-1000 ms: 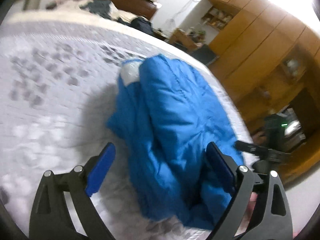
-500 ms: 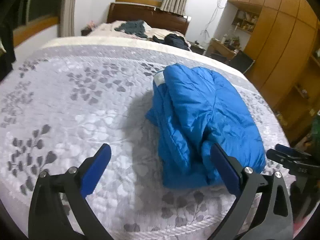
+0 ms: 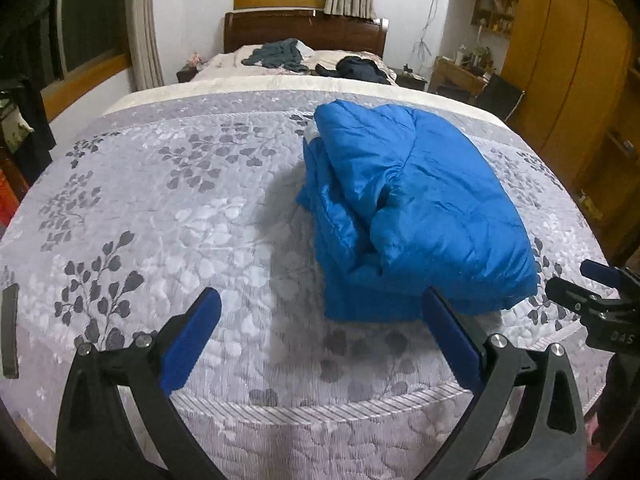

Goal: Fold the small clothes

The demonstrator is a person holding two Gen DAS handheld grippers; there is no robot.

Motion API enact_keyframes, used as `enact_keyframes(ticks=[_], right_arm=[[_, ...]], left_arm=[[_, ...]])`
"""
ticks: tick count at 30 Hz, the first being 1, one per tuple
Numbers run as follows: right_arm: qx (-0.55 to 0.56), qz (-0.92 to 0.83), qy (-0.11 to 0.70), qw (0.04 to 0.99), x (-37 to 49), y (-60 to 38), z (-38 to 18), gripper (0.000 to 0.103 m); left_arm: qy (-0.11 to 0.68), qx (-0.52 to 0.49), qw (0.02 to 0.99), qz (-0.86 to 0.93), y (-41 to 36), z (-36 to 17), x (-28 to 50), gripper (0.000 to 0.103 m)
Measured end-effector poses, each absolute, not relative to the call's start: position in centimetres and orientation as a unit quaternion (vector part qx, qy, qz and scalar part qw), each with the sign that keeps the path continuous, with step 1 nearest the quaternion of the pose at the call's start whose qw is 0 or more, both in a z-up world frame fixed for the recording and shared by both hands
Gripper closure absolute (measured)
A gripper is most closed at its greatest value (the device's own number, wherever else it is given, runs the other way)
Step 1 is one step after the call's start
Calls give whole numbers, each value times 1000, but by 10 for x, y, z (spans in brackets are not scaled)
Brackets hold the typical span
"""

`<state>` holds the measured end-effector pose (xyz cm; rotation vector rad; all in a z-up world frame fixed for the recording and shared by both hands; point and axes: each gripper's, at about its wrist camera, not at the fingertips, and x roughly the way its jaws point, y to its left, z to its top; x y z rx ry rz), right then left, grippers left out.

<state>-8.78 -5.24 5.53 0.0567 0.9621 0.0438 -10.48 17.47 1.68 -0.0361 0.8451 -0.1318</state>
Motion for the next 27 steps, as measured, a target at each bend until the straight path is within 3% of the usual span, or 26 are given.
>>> enact_keyframes(ticks=[27], right_arm=[[34, 2, 477, 879, -91, -46, 42, 4]], left_arm=[[414, 15, 910, -19, 168, 9, -118, 3]])
